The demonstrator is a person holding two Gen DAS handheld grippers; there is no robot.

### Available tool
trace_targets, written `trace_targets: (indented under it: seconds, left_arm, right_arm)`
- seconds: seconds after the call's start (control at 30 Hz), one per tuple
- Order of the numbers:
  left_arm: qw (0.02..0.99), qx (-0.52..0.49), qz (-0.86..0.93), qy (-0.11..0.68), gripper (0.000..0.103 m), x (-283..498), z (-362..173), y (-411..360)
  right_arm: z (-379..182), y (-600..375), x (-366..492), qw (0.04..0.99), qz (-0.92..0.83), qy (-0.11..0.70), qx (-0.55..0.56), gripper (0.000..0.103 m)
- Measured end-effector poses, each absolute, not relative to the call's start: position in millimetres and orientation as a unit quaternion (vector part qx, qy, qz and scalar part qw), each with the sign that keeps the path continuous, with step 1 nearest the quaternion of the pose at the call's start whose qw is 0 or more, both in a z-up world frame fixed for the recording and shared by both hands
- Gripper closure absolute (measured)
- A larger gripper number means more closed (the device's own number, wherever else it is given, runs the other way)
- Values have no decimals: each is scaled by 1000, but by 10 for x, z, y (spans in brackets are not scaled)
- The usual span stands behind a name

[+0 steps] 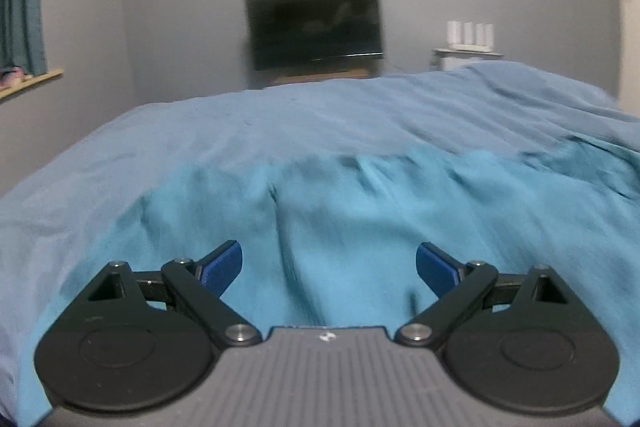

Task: Fold large clothes

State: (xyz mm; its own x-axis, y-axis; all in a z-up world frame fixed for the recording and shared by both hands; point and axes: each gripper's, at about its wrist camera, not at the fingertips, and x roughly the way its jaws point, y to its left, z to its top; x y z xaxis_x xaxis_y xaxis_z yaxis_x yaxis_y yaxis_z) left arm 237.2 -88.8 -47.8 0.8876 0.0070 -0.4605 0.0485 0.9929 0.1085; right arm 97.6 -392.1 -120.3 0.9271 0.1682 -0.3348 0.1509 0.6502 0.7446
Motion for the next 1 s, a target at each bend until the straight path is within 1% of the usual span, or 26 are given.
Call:
trace_targets:
  seconds: [0.2,0.37,0.5,0.63,0.73,0.8,0.9,1.0]
  left_arm:
    - [963,118,66,235,9,3086,-572,-1030]
    - [951,146,68,264,9,3389,-946,-1114]
    - [948,148,64,274,9,3486,-1214,-1114]
    - [944,143,58,291,9,3555,-1202,-1073]
    - [937,144,43,316,9,3586,-1016,-1035]
    - [940,126,33,316,8,3381,-880,-957]
    - [955,87,-15,282,8,2747,-685,-778]
    - [954,88,-57,280,8,2171,-676,-720]
  right_arm:
    - [-1087,-3933,960,894,29,189,406,86]
    - [-919,-3930,923,903,66,174,387,87]
    - [-763,-3880,953,912,96,165,362,87]
    - [-743,-3872,928,916,95,170,350,87]
    - [-766,-3882,912,914,84,177,355,87]
    - [-793,-3898,901,912,76,184,358,87]
    - [-828,-3915,968,906,67,188,374,87]
    - [-913,-3890,905,908,59,188,371,86]
